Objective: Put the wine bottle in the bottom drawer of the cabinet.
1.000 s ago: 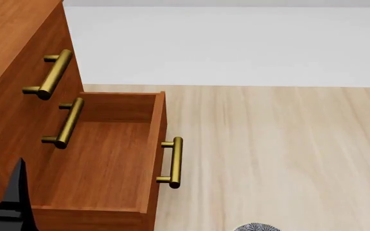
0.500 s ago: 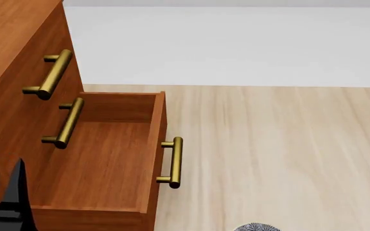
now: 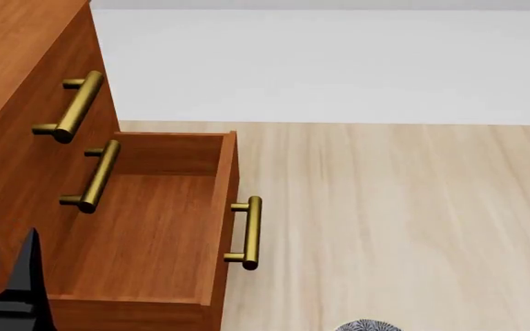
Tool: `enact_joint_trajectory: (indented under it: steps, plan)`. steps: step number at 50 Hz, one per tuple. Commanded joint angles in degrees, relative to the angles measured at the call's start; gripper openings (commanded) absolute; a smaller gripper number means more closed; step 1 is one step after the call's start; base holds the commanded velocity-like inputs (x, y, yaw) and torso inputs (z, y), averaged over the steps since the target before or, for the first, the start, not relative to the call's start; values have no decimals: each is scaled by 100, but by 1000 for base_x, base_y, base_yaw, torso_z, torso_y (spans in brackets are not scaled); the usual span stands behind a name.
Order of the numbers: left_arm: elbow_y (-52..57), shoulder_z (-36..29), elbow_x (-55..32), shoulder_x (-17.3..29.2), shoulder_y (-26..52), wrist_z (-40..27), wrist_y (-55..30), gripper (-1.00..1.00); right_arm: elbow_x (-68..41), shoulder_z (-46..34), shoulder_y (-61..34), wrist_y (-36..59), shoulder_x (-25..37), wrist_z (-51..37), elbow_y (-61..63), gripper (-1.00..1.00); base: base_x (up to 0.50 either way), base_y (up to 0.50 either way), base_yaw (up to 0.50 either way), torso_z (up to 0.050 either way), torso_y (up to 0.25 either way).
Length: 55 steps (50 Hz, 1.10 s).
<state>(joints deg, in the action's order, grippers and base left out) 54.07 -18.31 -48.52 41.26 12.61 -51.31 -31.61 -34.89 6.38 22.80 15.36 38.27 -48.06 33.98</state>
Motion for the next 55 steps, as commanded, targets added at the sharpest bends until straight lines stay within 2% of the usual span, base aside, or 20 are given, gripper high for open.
enact_joint_trajectory:
  steps: [1, 17, 37, 38, 55]
  plan:
    - [-9, -46, -9, -10, 18, -15, 2, 100, -27, -130, -281, 49, -14, 129, -296, 100, 0, 0, 0, 0, 0]
    - [-9, -51, -64, 16, 67, -61, -11, 100, -9, -345, -781, 90, -52, 388, -936, 100, 0, 0, 0, 0, 0]
    - [-51, -150, 8, 4, 51, -29, 32, 100, -80, -270, -1051, 274, 94, 360, -948, 100, 0, 0, 0, 0, 0]
    - [-58, -149, 13, 9, 42, -28, 38, 100, -101, -254, -1050, 252, 95, 380, -927, -100, 0, 0, 0, 0, 0]
    - [-125, -177, 86, 21, -8, 22, 136, 100, -98, -299, -1083, 215, 64, 398, -775, -100, 0, 0, 0, 0, 0]
